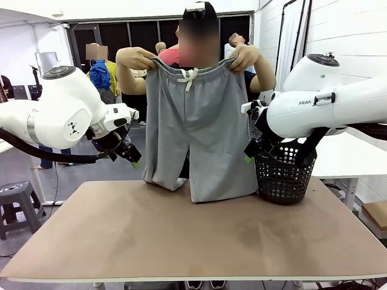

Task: Fold the training pants.
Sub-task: Grab both ends of the Training pants handed by a person.

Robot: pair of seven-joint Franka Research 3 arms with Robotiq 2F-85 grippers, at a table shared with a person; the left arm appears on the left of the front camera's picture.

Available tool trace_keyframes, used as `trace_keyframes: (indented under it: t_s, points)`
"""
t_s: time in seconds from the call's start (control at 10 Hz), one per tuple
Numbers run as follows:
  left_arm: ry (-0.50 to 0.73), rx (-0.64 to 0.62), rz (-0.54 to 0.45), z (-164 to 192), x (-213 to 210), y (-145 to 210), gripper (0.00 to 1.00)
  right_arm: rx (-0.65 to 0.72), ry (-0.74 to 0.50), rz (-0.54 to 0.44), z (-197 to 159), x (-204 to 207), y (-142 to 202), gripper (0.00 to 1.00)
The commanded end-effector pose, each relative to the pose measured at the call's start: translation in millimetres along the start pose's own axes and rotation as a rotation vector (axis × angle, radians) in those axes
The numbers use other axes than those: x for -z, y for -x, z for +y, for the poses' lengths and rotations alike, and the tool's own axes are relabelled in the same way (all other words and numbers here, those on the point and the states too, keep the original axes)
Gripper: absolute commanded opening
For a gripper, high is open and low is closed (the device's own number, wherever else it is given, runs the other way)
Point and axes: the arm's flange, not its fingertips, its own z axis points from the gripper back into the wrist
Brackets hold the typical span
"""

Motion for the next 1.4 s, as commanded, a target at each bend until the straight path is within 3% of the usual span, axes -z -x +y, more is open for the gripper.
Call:
trace_keyframes:
  t_s: [0.0,1.3]
  points:
    - [0.005,0.009,-0.003,0.8,0.2,-0.4,1.0,0.002,0.001,0.001,-0.8,0.8,1.1,1.0]
    - [0.005,0.009,-0.003,0.8,0.2,-0.4,1.0,0.002,0.001,0.001,-0.8,0.8,1.1,1.0]
